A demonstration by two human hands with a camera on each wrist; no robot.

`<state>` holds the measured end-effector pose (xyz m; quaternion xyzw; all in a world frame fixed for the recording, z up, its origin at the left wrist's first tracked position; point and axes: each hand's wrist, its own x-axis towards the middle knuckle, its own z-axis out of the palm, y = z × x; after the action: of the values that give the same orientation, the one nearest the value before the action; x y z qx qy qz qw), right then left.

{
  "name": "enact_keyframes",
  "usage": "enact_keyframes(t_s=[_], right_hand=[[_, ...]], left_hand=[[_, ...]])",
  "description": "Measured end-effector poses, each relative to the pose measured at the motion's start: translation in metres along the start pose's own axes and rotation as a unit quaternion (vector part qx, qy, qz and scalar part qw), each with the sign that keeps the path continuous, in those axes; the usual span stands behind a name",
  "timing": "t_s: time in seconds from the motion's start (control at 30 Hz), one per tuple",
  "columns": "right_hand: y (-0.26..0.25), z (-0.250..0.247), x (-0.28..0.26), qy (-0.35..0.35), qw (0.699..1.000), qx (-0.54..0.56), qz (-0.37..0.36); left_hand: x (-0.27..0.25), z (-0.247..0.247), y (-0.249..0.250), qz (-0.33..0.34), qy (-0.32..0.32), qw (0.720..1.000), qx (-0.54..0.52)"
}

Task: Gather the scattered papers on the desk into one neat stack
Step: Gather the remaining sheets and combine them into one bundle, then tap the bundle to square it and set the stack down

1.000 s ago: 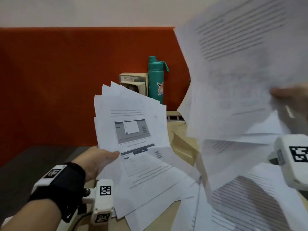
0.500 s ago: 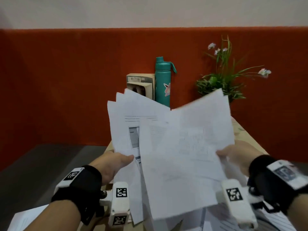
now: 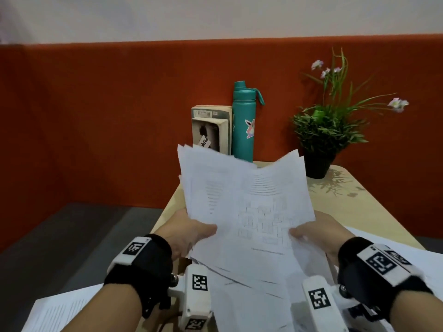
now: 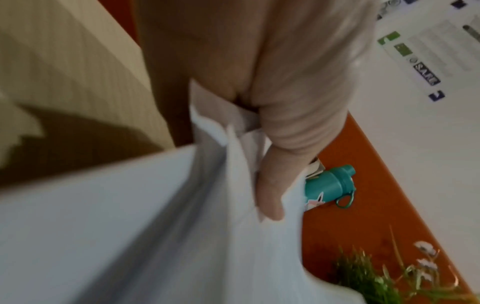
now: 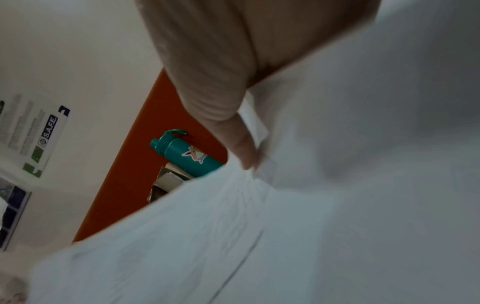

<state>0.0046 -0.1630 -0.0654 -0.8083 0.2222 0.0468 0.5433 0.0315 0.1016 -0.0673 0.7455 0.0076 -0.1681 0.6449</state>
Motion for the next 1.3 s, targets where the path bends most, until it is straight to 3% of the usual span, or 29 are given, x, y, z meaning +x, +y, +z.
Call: enact_keyframes(t_s=[0.1, 0.27, 0.43, 0.6, 0.67, 0.73, 0.8, 0.87, 0.93, 0.97, 1.03, 1.17, 1.3], right_hand=[[0.0, -0.008, 0.004, 0.019, 0.996, 0.075, -0.045], [-0.019, -0.012, -0.004, -0.087, 0.955, 0.265, -0.103], [-0.045, -0.022, -0.01, -0.124, 0.912, 0.357, -0.161], [-0.064, -0.019, -0.017, -0.134, 0.912, 0.326, -0.209], [-0.067, -0.016, -0.016, -0.107, 0.918, 0.314, -0.218], [-0.073, -0.023, -0.016, -0.063, 0.92, 0.322, -0.215], [-0.077, -0.042, -0.017, -0.033, 0.919, 0.331, -0.21], [-0.077, -0.069, -0.017, -0.002, 0.921, 0.332, -0.203], [-0.073, -0.1, -0.022, 0.023, 0.922, 0.341, -0.181], [-0.069, -0.114, -0.026, 0.028, 0.924, 0.344, -0.166], [-0.055, -0.135, -0.03, 0.021, 0.928, 0.345, -0.136], [-0.025, -0.161, -0.043, 0.039, 0.944, 0.318, -0.076], [0.013, -0.169, -0.044, -0.016, 0.945, 0.325, -0.038]], left_hand=[[-0.004, -0.011, 0.012, 0.039, -0.005, 0.998, -0.041], [-0.012, -0.021, 0.049, 0.11, 0.005, 0.993, -0.048], [-0.019, -0.027, 0.086, 0.192, 0.028, 0.981, -0.027], [-0.024, -0.02, 0.103, 0.242, 0.03, 0.967, 0.078], [-0.027, -0.017, 0.108, 0.255, 0.021, 0.96, 0.115], [-0.027, -0.017, 0.116, 0.269, 0.027, 0.96, 0.074], [-0.024, -0.017, 0.121, 0.218, 0.045, 0.974, -0.031], [-0.02, -0.013, 0.111, 0.091, 0.072, 0.992, -0.042], [-0.024, 0.003, 0.089, -0.022, 0.025, 0.994, 0.107], [-0.027, 0.016, 0.075, -0.064, -0.02, 0.978, 0.196], [-0.034, 0.049, 0.053, -0.083, -0.087, 0.94, 0.319], [-0.043, 0.119, 0.032, -0.101, -0.183, 0.879, 0.428], [-0.046, 0.165, 0.029, -0.055, -0.163, 0.826, 0.536]])
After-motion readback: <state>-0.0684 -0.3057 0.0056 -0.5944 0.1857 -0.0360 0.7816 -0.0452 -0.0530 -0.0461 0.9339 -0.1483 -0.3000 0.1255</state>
